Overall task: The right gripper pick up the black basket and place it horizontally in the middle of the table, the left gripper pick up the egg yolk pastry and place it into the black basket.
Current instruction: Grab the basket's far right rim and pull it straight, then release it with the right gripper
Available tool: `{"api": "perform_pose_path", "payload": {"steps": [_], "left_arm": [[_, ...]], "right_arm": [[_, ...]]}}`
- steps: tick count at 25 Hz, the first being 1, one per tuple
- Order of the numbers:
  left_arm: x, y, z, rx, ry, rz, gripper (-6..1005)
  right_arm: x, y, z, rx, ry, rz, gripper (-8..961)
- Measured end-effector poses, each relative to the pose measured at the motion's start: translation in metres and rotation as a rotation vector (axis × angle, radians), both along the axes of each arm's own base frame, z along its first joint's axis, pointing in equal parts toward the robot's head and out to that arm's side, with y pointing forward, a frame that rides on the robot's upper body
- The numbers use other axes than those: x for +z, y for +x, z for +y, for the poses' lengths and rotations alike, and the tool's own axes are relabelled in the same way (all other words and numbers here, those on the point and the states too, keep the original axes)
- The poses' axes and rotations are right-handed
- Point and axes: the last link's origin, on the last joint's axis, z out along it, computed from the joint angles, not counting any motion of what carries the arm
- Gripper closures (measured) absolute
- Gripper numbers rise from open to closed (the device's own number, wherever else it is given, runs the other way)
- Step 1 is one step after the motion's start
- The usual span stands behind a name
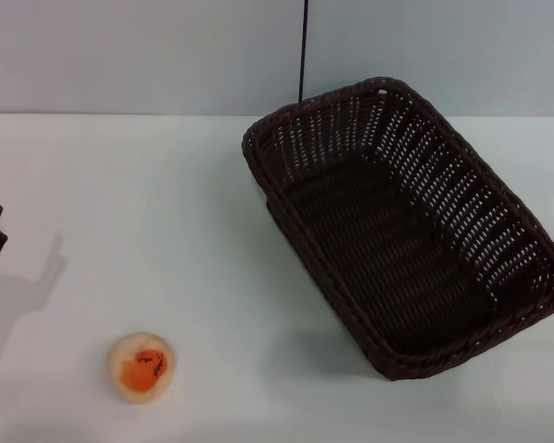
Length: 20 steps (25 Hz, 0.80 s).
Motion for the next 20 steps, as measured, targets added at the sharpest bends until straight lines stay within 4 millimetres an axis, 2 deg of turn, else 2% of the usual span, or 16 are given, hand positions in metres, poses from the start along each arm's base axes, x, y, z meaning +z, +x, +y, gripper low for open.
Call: {"api": "perform_pose_path", "payload": {"steps": [3,5,8,11,16,20], "left_arm": [[0.001,-0.001,-0.002,0.006,0.003,0.002,195],[0.001,-0.002,-0.003,0.010,0.004,0.004,196],[0.002,-0.004,-0.006,0.016,0.005,0.004,197],[0.002,-0.005,-0.008,0.020,0.006,0.004,198],[0.001,-0.006,-0.014,0.029,0.004,0.004,200],[0.000,-0.006,-0.017,0.031,0.002,0.007,201]], "right_arm": [[0.029,-0.001,0.012,0.055,-0.180,0.025,314],[0.050,-0.010,0.022,0.083,-0.305,0.026,314],[0.083,-0.032,0.040,0.092,-0.480,-0.004,314],[0.111,-0.057,0.062,0.018,-0.672,-0.034,314],[0.137,-0.089,0.102,-0.216,-0.984,-0.118,314],[0.144,-0.108,0.131,-0.361,-1.175,-0.153,314]]}}
